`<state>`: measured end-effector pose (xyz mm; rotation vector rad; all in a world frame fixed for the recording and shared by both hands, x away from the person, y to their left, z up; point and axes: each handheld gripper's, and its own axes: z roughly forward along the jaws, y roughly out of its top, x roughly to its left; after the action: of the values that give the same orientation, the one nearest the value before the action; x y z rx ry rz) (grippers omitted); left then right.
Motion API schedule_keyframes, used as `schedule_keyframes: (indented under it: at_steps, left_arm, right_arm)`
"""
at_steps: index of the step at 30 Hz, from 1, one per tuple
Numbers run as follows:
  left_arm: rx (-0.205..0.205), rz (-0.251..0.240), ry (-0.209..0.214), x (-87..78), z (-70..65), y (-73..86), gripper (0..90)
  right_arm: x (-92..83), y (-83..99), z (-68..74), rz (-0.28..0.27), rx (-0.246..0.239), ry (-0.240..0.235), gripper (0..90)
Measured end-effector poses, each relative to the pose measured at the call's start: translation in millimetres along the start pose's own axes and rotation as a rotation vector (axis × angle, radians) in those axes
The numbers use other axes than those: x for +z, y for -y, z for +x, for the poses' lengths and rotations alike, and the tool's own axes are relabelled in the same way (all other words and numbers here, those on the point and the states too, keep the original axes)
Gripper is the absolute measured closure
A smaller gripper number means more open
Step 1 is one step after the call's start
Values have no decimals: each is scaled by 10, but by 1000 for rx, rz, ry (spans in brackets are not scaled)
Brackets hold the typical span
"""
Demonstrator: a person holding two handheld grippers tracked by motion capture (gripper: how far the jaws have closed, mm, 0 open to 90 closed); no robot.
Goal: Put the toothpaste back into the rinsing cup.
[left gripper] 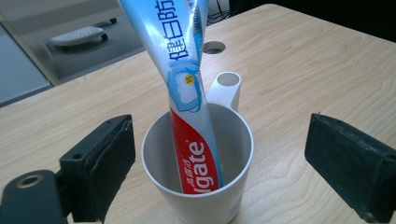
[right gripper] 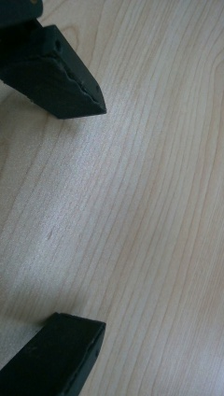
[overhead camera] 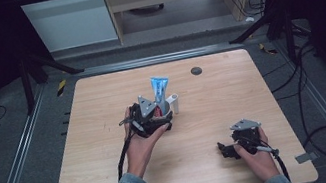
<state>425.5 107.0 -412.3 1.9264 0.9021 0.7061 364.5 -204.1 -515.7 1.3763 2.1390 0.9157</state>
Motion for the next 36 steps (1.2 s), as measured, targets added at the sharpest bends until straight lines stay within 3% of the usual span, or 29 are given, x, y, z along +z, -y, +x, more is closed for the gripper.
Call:
schedule_keyframes:
  at_steps: [10, 15, 19, 22, 28, 36]
  left_arm:
    - [21, 7, 17, -100, 18, 67, 74]
    - [13, 17, 36, -145, 39, 111, 69]
    - [33, 34, 65, -198, 31, 128, 60]
    - [25, 41, 104, -238, 19, 144, 55]
    - [70, 108, 133, -253, 11, 245, 46]
    - [100, 174, 144, -311, -13, 410, 41]
  right_arm:
    - [0, 0, 0, 0, -1, 0, 5]
    - [-1, 0, 0, 0, -1, -1, 5]
    - [-1, 0, 1, 0, 0, -1, 4]
    - [-1, 0, 1, 0, -1, 0, 5]
    - [-1, 0, 1, 0, 0, -1, 5]
    - [-1, 0, 1, 0, 0, -1, 4]
